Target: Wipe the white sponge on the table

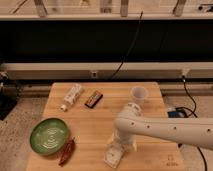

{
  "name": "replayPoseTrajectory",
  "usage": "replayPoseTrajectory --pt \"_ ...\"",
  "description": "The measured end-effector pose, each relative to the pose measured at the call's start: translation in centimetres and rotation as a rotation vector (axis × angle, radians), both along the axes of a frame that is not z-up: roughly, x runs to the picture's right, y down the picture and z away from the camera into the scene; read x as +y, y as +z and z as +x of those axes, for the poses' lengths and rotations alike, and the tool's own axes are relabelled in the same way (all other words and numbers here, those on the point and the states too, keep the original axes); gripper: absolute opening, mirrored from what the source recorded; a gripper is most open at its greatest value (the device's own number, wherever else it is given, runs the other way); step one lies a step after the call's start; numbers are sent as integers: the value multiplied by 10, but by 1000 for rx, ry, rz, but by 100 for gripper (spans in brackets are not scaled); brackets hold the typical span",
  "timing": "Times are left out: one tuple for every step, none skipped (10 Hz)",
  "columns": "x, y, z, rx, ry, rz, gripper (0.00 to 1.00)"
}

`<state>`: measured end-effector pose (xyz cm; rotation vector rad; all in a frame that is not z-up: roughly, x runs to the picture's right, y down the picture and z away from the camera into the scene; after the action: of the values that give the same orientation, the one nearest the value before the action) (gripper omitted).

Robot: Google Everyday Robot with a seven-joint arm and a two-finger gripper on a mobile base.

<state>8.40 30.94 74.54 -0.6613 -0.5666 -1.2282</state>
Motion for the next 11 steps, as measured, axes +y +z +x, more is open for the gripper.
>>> replayPoseTrajectory --pt "2 1 -1 -4 -1 -6 59" --pt "3 2 -2 -9 0 -10 48" --pt "4 2 -2 -11 2 -14 39" --pt "5 2 -2 -13 4 -17 27" --pt "6 2 -2 -16 7 -18 18" --pt "6 2 -2 -18 9 -16 10" --pt "5 0 -1 -22 13 -10 1" --pt "5 -1 -1 -23 17 -6 0" --pt "4 0 0 -21 21 -4 0" --pt "0 3 4 -2 30 -13 0" --pt "-4 8 9 11 35 -15 0"
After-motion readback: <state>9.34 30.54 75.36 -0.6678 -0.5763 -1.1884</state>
